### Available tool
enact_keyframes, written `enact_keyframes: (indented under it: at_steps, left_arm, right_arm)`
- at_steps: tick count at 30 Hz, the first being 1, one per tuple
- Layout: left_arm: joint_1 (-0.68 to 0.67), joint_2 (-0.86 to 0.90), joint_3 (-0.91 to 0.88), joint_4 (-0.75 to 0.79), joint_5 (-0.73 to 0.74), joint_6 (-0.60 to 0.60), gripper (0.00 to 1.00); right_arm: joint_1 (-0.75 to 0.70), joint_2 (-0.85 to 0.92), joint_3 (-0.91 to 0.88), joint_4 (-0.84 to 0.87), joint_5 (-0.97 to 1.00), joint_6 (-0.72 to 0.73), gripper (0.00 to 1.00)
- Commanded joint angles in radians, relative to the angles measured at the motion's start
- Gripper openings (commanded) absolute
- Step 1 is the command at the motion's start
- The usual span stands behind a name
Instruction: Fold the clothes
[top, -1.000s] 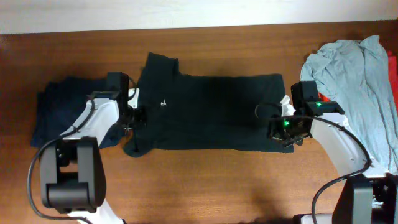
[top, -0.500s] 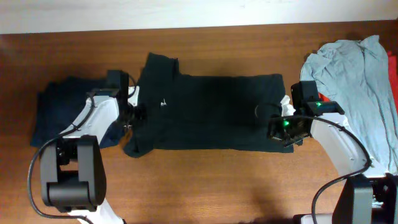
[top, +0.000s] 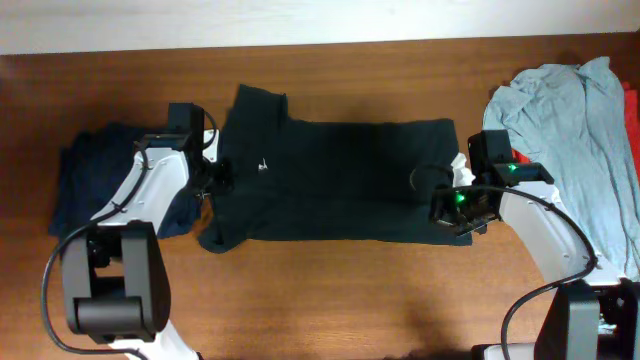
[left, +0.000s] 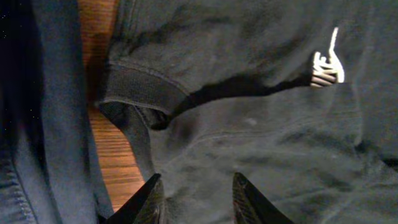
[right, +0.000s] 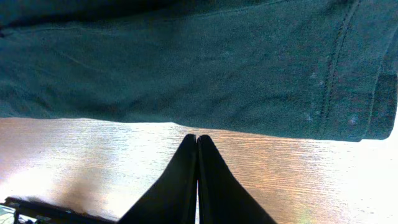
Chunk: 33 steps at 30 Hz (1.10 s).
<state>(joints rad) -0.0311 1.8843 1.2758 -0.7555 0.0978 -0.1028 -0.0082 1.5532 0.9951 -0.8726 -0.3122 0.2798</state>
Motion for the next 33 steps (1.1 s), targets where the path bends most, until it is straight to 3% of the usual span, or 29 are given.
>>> enact_keyframes:
  at_steps: [1, 14, 16, 20, 33]
  left_arm:
    - [0.011, 0.039, -0.005, -0.002, -0.016, -0.026, 0.36]
    - [0.015, 0.096, -0.004, -0.005, -0.008, -0.062, 0.36]
    - [0.015, 0.096, -0.004, -0.004, -0.008, -0.061, 0.30]
    - [0.016, 0.096, 0.014, -0.005, -0.008, -0.061, 0.00]
    - [0.016, 0.096, 0.150, -0.048, -0.024, -0.060, 0.00]
  right_arm:
    - [0.002, -0.010, 0.005, -0.003, 0.010, -0.011, 0.04]
    - [0.002, -0.010, 0.005, -0.003, 0.010, -0.011, 0.04]
    - [0.002, -0.010, 0.005, -0.003, 0.010, -0.011, 0.04]
    - [0.002, -0.010, 0.005, -0.004, 0.010, -0.011, 0.04]
    - [0.002, -0.010, 0.005, -0.004, 0.010, -0.011, 0.04]
